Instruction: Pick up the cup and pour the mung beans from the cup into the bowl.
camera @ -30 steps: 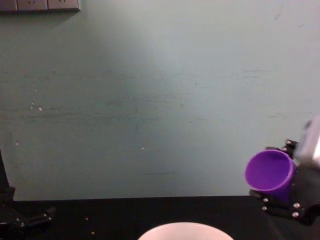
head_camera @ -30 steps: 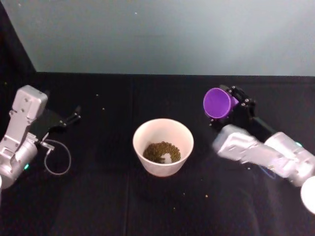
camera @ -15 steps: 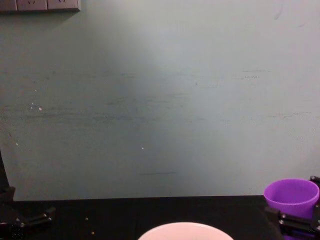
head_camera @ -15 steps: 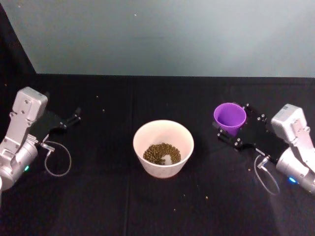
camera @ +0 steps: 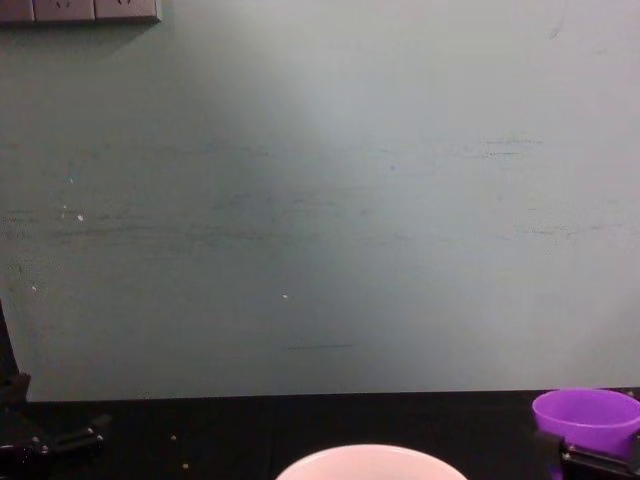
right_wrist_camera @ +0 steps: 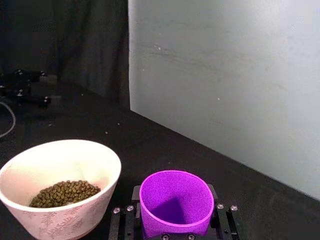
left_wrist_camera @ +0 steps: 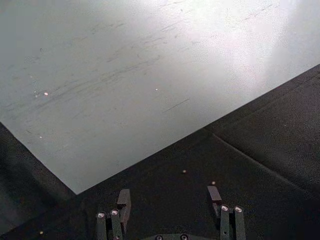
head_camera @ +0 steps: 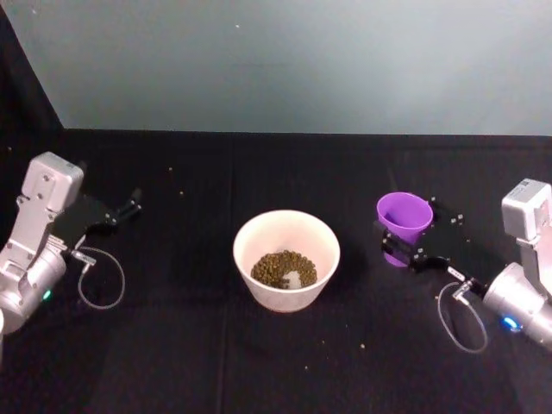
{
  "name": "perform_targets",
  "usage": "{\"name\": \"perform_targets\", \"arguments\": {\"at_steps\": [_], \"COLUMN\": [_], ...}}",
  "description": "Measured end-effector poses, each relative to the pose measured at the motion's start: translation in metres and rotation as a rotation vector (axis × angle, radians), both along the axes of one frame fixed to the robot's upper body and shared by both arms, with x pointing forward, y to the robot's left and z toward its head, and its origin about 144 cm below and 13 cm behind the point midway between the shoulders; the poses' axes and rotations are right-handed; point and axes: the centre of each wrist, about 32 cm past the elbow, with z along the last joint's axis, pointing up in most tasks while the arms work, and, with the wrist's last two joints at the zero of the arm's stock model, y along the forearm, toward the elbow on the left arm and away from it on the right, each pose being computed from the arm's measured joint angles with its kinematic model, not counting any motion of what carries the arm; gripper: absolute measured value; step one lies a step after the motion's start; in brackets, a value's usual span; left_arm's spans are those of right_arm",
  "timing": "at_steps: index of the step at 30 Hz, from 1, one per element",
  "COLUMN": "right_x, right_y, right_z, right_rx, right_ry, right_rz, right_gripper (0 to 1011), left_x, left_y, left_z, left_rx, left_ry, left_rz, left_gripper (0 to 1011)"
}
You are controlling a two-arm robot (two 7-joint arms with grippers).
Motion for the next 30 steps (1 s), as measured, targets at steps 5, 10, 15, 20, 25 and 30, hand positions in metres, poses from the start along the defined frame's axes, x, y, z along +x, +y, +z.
{"name": "perform_targets", "arguments": {"at_steps": [5, 10, 15, 20, 25, 30], "right_x": [0.002, 0.005, 0.007, 0.011, 0.013, 0.012], "right_y": [0.002, 0.007, 0.010, 0.012, 0.013, 0.013], "right_z": [-0.005, -0.008, -0.009, -0.009, -0.008, -0.008], "right_rx": [0.025, 0.040, 0.041, 0.051, 0.060, 0.059], "right_ry": [0.042, 0.083, 0.108, 0.121, 0.130, 0.129], "right_rz": [-0.013, -0.015, -0.015, -0.009, -0.006, -0.006], "right_gripper": [742, 742, 742, 742, 742, 742], "left_x": [0.000, 0.000, 0.000, 0.000, 0.000, 0.000], "left_y": [0.000, 0.000, 0.000, 0.000, 0.000, 0.000], "left_z": [0.000, 0.000, 0.000, 0.000, 0.000, 0.000], "left_rx": [0.000, 0.000, 0.000, 0.000, 0.000, 0.000], "left_ry": [0.000, 0.000, 0.000, 0.000, 0.000, 0.000], "left_rz": [0.000, 0.000, 0.000, 0.000, 0.000, 0.000], "left_gripper": [1000, 1000, 1000, 1000, 1000, 1000]}}
